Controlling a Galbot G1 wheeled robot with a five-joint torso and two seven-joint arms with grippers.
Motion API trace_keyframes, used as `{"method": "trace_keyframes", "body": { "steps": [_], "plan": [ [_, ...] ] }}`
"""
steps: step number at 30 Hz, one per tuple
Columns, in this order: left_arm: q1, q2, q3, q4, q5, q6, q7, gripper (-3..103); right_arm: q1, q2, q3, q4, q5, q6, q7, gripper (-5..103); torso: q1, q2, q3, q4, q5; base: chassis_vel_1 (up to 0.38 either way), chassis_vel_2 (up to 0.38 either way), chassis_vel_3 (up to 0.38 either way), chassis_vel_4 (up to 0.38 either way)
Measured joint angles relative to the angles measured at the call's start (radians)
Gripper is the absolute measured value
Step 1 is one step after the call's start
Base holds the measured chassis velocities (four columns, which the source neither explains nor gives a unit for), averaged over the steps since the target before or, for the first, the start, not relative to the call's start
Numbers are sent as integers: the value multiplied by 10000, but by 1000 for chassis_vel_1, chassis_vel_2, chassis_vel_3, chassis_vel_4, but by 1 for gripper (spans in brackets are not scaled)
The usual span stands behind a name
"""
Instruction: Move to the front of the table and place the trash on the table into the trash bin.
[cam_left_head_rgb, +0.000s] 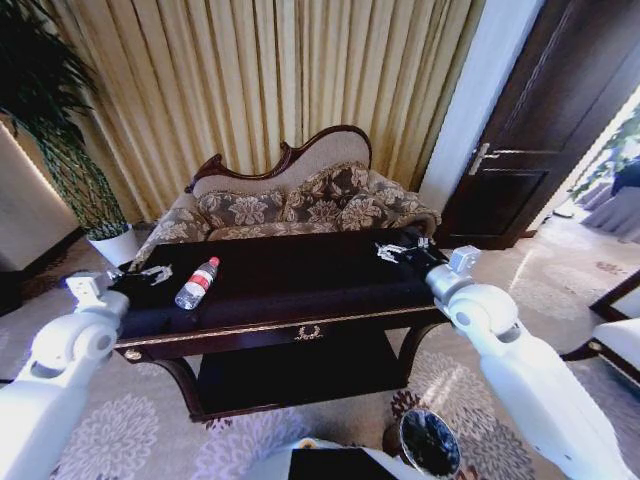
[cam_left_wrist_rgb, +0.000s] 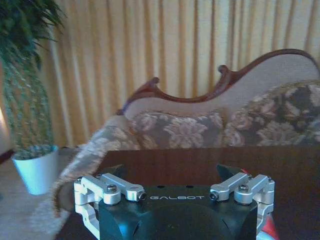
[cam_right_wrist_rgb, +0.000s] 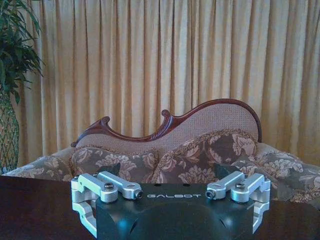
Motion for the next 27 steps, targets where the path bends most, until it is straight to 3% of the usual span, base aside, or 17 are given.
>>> {"method": "trace_keyframes", "body": {
  "steps": [3, 7, 11, 13, 14, 16, 20, 27],
  "plan": [
    [-128, -57, 393, -14, -117, -238, 132, 100, -13, -52, 13, 17, 40, 0, 0, 100, 0, 0, 1, 0, 1, 0, 0, 0, 0],
    [-200, -171, 704, -70, -205, -836, 925, 100, -112, -120, 132, 65, 91, 0, 0, 100, 0, 0, 0, -1, 1, 0, 0, 0, 0],
    [-208, -365, 842, -119, -94, -976, 1126, 100, -142, -228, 283, 152, 289, -30, 0, 100, 0, 0, 0, -1, 0, 0, 0, 0, 0],
    [-75, -660, 831, -115, 743, -1123, 1388, 100, -138, -489, 541, 256, 770, -215, 0, 100, 0, 0, 0, -1, 1, 0, 0, 0, 0],
    [-75, -660, 831, -115, 743, -1123, 1388, 100, -138, -489, 541, 256, 770, -215, 0, 100, 0, 0, 0, -1, 1, 0, 0, 0, 0],
    [50, -981, 725, -78, 1503, -1207, 1719, 100, -232, -881, 841, 229, 1033, -279, 0, 100, 0, 0, 0, 2, 1, 0, 0, 0, 0],
    [130, -1486, 739, -50, 1877, -1113, 1796, 100, -416, -1504, 1262, 113, 1415, -296, 1, 100, 0, 0, -1, -3, -3, 0, 0, 0, 0],
    [157, -1814, 1009, -70, 1641, -883, 1807, 100, -457, -1872, 1460, 126, 1619, -296, 1, 100, 0, 0, -1, -1, 0, 0, 0, 0, 0]
  ]
}}
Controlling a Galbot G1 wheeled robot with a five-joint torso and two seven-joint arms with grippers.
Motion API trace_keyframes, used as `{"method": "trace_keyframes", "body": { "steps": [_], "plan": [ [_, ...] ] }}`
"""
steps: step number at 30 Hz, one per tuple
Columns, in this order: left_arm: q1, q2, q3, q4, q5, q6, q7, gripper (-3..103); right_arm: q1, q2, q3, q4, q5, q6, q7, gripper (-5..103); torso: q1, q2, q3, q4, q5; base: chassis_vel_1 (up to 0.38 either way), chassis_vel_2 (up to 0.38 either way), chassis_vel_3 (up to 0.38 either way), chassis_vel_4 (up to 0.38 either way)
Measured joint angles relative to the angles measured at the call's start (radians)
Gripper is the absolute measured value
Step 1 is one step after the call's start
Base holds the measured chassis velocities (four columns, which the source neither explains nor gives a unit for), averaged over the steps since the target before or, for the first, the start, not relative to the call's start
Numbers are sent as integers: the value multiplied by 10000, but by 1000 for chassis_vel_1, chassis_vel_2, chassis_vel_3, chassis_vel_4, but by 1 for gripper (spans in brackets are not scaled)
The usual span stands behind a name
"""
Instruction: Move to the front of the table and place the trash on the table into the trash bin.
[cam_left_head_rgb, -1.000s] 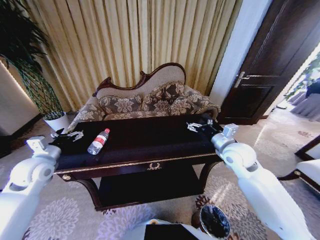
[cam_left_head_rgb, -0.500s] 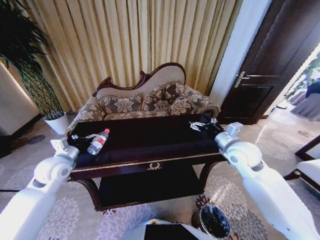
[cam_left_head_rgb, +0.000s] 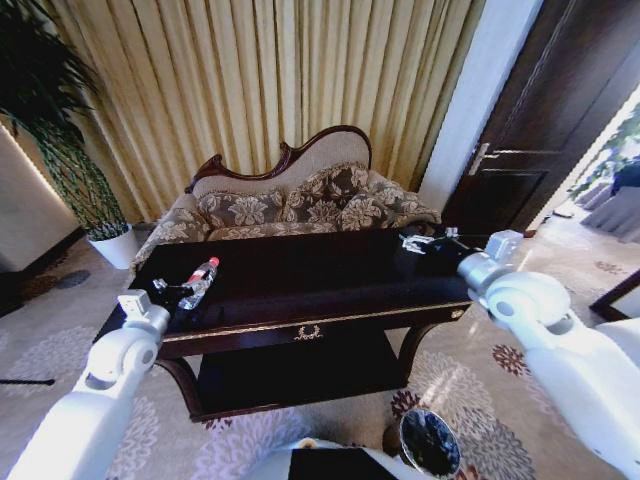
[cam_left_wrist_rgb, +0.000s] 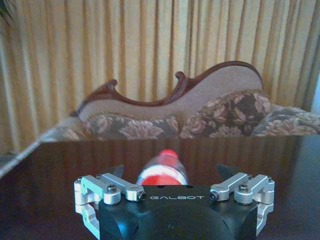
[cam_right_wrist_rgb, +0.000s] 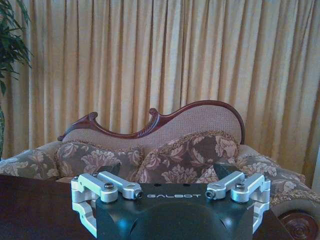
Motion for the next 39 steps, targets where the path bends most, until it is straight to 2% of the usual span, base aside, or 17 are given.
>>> {"method": "trace_keyframes", "body": {
  "steps": [2, 3, 5, 6, 7, 8, 10, 11, 14, 21, 39],
  "plan": [
    [-12, -40, 60, -184, -468, 401, -225, 100, 8, -15, -1, 61, 21, 0, -1, 100, -1, 0, 0, 1, -1, 0, 0, 0, 0],
    [-12, -40, 60, -184, -468, 401, -225, 100, 8, -15, -1, 61, 21, 0, -1, 100, -1, 0, 0, 1, -1, 0, 0, 0, 0],
    [-58, -32, 26, -411, -1033, 938, -531, 100, 9, 0, -32, 75, 25, 0, -1, 100, 0, 1, -1, 2, -1, 0, 0, 0, 0],
    [-58, -32, 26, -411, -1033, 938, -531, 100, 9, 0, -32, 75, 25, 0, -1, 100, 0, 1, -1, 2, -1, 0, 0, 0, 0],
    [-122, 13, -77, -541, -1441, 1422, -846, 100, 13, 36, -83, 46, 19, 1, -1, 100, 0, 0, 0, 0, -1, 0, 0, 0, 0],
    [-122, 13, -77, -541, -1441, 1422, -846, 100, 13, 36, -83, 46, 19, 1, -1, 100, 0, 0, 0, 0, -1, 0, 0, 0, 0],
    [-142, 96, -268, -717, -1928, 2041, -1340, 100, 36, 115, -162, 6, -2, 7, 0, 100, 0, 0, 0, -1, 0, 0, 0, 0, 0],
    [-142, 96, -268, -717, -1928, 2041, -1340, 100, 36, 115, -162, 6, -2, 7, 0, 100, 0, 0, 0, -1, 0, 0, 0, 0, 0],
    [-38, 221, -561, -877, -2021, 2559, -1689, 100, 187, 258, -427, -85, -49, 12, 0, 100, 0, 0, 0, 2, -1, 0, 0, 0, 0],
    [109, 324, -745, -832, -1989, 2664, -1974, 100, 249, 499, -698, -76, -89, 18, 0, 100, 0, 1, 0, 1, -2, 0, 0, 0, 0],
    [-48, 561, -663, -567, -2034, 2638, -1892, 100, 161, 652, -634, -69, -249, 55, 0, 100, -1, 1, 0, 0, -1, 0, 0, 0, 0]
  ]
}}
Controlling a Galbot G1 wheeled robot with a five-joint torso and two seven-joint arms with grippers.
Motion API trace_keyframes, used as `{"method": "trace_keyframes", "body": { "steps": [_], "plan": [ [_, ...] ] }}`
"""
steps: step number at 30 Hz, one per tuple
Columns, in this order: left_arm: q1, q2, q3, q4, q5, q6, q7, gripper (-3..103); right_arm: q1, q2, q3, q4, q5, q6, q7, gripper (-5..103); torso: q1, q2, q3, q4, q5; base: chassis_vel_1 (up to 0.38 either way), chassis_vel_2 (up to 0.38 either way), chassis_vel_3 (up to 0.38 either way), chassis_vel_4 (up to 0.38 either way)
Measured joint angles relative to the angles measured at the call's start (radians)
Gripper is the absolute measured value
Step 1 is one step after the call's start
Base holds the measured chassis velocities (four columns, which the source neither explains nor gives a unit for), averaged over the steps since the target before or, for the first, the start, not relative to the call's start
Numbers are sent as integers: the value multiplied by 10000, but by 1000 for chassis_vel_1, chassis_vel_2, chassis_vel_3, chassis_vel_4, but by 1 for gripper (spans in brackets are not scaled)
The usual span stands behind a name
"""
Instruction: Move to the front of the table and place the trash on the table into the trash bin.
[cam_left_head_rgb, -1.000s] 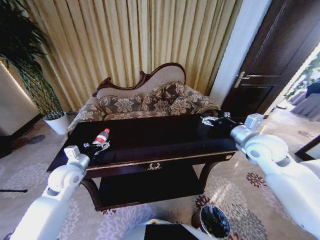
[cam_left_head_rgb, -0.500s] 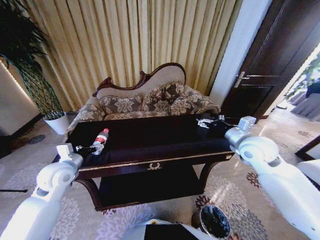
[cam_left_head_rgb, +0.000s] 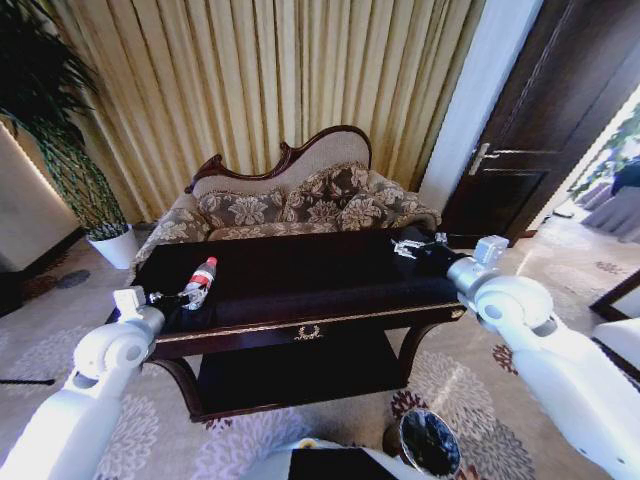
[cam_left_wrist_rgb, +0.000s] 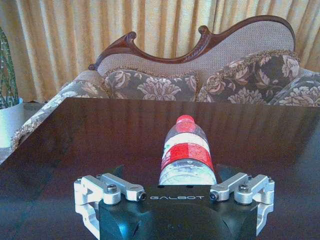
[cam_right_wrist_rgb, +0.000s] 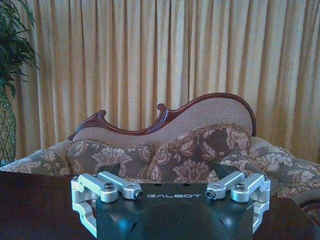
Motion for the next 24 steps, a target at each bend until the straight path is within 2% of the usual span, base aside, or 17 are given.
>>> {"method": "trace_keyframes", "body": {
  "steps": [20, 22, 24],
  "plan": [
    [356, 25, -302, -112, -99, -22, -10, 102, -70, 139, 45, 177, 2, 17, -1, 100, 0, 0, 0, 1, 0, 0, 0, 0, 0],
    [369, 20, -321, -115, -112, -22, -10, 98, -73, 150, 41, 188, 2, 18, 0, 100, 0, 0, 0, 1, 0, 0, 0, 0, 0],
    [414, -7, -355, -122, -141, -24, -9, 88, -76, 173, 41, 222, 4, 20, -1, 100, 0, 0, 0, 0, 0, 0, 0, 0, 0]
  ]
}}
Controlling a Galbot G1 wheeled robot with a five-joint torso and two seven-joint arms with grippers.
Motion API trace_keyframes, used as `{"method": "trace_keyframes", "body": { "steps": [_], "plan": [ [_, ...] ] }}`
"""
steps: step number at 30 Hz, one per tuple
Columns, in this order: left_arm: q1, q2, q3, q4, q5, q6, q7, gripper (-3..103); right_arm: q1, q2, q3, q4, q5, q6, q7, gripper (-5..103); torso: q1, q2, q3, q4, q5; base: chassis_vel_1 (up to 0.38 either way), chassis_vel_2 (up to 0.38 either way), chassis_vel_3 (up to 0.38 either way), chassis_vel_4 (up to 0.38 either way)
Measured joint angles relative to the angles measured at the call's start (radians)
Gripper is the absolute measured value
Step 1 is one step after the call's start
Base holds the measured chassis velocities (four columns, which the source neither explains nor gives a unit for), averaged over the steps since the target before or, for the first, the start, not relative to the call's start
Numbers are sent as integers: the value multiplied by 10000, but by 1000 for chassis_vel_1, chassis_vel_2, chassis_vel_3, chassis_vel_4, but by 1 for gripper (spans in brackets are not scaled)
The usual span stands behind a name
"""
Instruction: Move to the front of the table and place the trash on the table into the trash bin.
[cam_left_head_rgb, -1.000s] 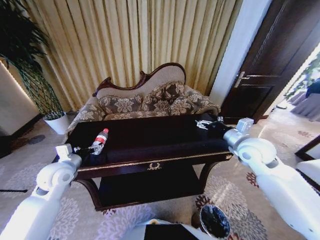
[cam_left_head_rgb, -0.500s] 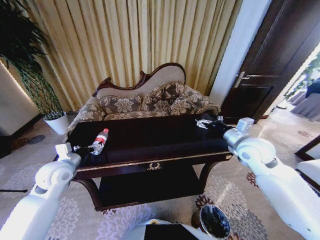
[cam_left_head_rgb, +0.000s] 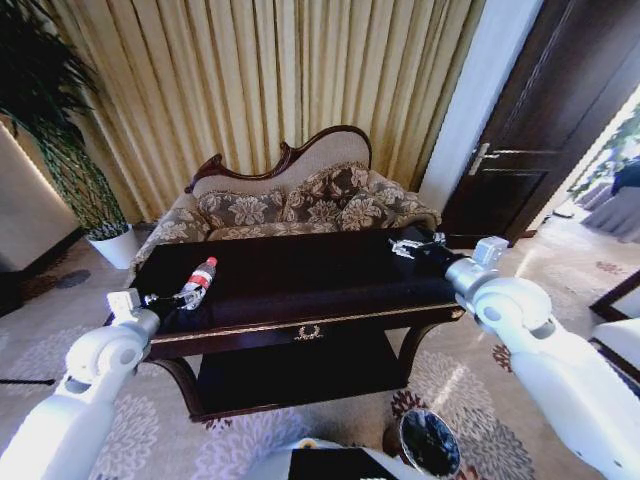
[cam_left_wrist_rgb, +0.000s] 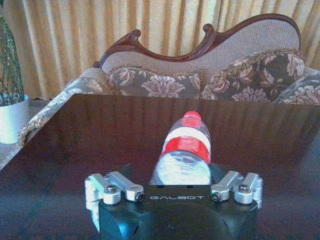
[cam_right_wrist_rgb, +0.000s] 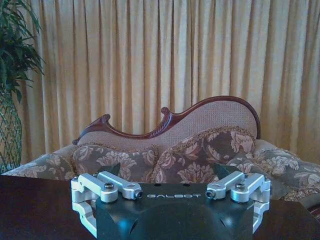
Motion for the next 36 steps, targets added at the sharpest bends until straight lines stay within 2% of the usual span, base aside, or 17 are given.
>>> {"method": "trace_keyframes", "body": {
  "steps": [2, 3, 4, 6, 8, 11, 12, 15, 18, 21, 24, 27, 28, 30, 31, 33, 36],
  "plan": [
    [21, -15, -12, -9, -8, -1, 0, 88, -7, 5, 1, 11, 0, 1, 0, 100, 0, 0, 0, 0, 0, 0, 0, 0, 0],
    [58, -38, -31, -32, -23, -1, 2, 82, -29, 11, 12, 33, 1, 4, 1, 100, 1, 0, 0, 0, 0, 0, 0, 0, 0],
    [100, -54, -55, -54, -27, -4, 5, 72, -60, 17, 48, 46, 0, 8, 0, 100, 0, 0, 0, 1, 0, 0, 0, 0, 0],
    [109, -58, -60, -60, -28, -5, 5, 72, -70, 19, 63, 51, 0, 10, 0, 100, 0, 0, 0, 1, 0, 0, 0, 0, 0],
    [141, -72, -96, -80, -29, -6, 12, 60, -138, 25, 182, 84, 1, 36, 1, 100, 0, 0, 0, -1, 0, 0, 0, 0, 0],
    [152, -73, -113, -87, -31, -6, 21, 55, -157, 22, 222, 92, 2, 100, 1, 100, 0, 0, 0, 0, 1, 0, 0, 0, 0],
    [170, -73, -137, -112, -33, -6, 28, 45, -159, -3, 244, 93, 2, 231, 1, 100, 0, 0, 0, 0, 0, 0, 0, 0, 0],
    [209, -72, -188, -166, -42, -6, 56, 49, -140, -43, 249, 99, 8, 298, 0, 100, 1, 0, 1, 0, 0, 0, 0, 0, 0],
    [310, -100, -287, -249, -45, -6, 198, 68, -139, -94, 330, 116, 20, 339, 0, 100, 0, 0, 0, 1, 0, 0, 0, 0, 0],
    [377, -125, -343, -302, -44, -6, 265, 64, -180, -119, 412, 118, 28, 351, 0, 100, 0, 0, 0, 0, 0, 0, 0, 0, 0],
    [481, -161, -461, -388, -44, -10, 411, 54, -239, -154, 536, 131, 44, 373, 0, 100, 0, 0, 0, 0, 1, 0, 0, 0, 0],
    [626, -166, -658, -523, -82, -22, 588, 38, -301, -229, 671, 175, 87, 386, 1, 100, 0, 0, 0, 0, 2, 0, 0, 0, 0],
    [626, -166, -658, -523, -82, -22, 588, 38, -301, -229, 671, 175, 87, 386, 1, 100, 0, 0, 0, 0, 2, 0, 0, 0, 0],
    [742, -206, -796, -594, -135, -46, 597, 26, -365, -289, 732, 237, 111, 389, 1, 100, 0, 0, 0, 0, 1, 0, 0, 0, 0],
    [742, -206, -796, -594, -135, -46, 597, 26, -365, -289, 732, 237, 111, 389, 1, 100, 0, 0, 0, 0, 1, 0, 0, 0, 0],
    [865, -276, -901, -630, -143, -55, 616, 16, -427, -314, 754, 298, 121, 390, 0, 100, 0, 0, 0, 0, 1, 0, 0, 0, 0],
    [991, -349, -986, -658, -125, -60, 664, 11, -480, -315, 755, 343, 123, 390, 1, 100, 0, 0, -1, -1, 3, 0, 0, 0, 0]
  ]
}}
